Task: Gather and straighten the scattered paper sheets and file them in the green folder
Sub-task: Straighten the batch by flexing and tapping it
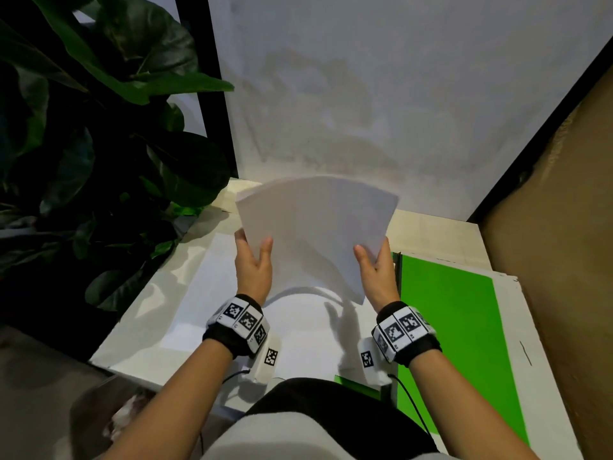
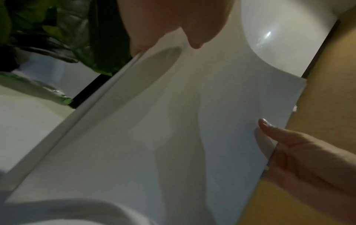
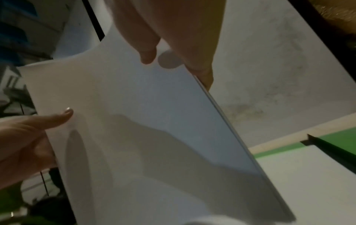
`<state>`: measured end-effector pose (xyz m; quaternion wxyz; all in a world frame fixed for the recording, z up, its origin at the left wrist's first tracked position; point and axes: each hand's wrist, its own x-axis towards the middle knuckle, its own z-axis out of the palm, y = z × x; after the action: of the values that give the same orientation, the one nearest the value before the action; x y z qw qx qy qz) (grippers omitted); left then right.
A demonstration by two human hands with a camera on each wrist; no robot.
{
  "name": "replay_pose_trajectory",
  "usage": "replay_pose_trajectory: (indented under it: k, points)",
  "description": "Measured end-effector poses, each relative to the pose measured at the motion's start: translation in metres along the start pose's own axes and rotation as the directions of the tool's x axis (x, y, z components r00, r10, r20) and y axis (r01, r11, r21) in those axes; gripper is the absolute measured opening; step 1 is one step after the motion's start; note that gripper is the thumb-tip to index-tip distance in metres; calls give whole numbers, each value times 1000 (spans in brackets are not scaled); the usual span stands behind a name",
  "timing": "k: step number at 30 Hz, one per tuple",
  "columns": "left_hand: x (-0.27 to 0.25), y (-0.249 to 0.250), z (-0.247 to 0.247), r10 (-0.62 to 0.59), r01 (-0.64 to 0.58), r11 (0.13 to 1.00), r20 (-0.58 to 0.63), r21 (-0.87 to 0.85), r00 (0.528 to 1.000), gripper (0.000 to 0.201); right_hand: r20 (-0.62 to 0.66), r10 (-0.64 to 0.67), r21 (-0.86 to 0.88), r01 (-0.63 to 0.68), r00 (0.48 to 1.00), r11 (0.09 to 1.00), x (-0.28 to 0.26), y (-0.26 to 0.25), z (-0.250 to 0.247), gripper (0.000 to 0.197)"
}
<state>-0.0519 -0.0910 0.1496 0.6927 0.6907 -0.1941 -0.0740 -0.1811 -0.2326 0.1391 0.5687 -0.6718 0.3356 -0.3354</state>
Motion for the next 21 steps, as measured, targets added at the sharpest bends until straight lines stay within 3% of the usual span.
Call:
replay_pose_trajectory:
  k: [4,8,11,14,17,21]
  points:
    - [-8,-14,1,-63,61,997,55,35,996,36,-73,45,-29,-47,996,998,-3,9,0,40]
    - [-2,1,2,-11,11,1000,-10,3,1000,33,-126,-31,37,36,992,999,2,-5,-2,35]
    - [2,7,1,13,-14,1000,-26,-21,1000,41,-83,-56,124,66,995,990,4,-12,-5,42]
    - [2,3,1,-22,22,1000,12,1,1000,50,-57,6,98,-1,998,995,7,-10,-3,44]
    - [1,6,2,-48,47,999,44,27,998,52,-56,47,64,-44,997,997,12,-6,-3,41]
    - [8,13,4,-54,53,997,24,49,998,53,-56,-6,12,7,998,1000,19,-10,-4,30]
